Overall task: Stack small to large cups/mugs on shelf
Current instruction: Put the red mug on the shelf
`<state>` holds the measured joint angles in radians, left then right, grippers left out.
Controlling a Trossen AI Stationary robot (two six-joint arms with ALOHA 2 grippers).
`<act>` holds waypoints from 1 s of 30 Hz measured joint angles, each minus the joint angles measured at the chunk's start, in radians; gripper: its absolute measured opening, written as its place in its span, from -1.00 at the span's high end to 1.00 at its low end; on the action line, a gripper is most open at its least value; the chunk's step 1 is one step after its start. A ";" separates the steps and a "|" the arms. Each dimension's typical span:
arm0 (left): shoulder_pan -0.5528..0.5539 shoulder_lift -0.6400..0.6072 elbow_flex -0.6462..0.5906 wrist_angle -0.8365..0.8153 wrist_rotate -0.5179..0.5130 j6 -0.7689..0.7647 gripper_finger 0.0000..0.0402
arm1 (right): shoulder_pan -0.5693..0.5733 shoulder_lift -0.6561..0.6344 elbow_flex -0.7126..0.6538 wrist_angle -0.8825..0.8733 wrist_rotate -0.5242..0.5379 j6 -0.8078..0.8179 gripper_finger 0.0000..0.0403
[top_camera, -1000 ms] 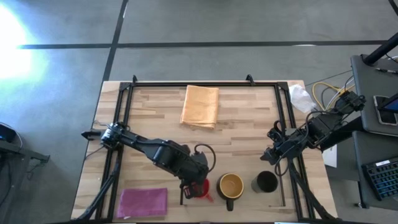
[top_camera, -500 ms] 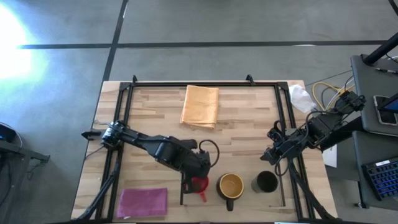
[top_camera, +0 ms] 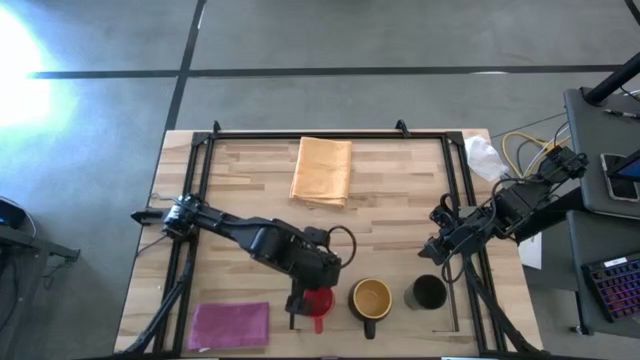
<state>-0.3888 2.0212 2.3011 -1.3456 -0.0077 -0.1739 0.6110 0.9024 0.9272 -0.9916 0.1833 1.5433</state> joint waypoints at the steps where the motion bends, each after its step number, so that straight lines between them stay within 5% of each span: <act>1: 0.002 0.000 0.000 0.000 0.001 0.000 1.00 | 0.000 0.000 0.000 0.000 0.000 0.000 0.07; 14: 0.008 0.000 -0.002 0.001 0.004 -0.003 0.99 | 0.000 0.000 0.000 0.000 0.000 0.000 0.07; 30: 0.010 0.001 0.010 0.006 0.002 -0.052 0.71 | 0.000 0.000 0.000 -0.003 0.000 0.000 0.07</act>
<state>-0.3786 2.0220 2.3114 -1.3398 -0.0058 -0.2263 0.6113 0.9024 0.9272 -0.9951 0.1837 1.5428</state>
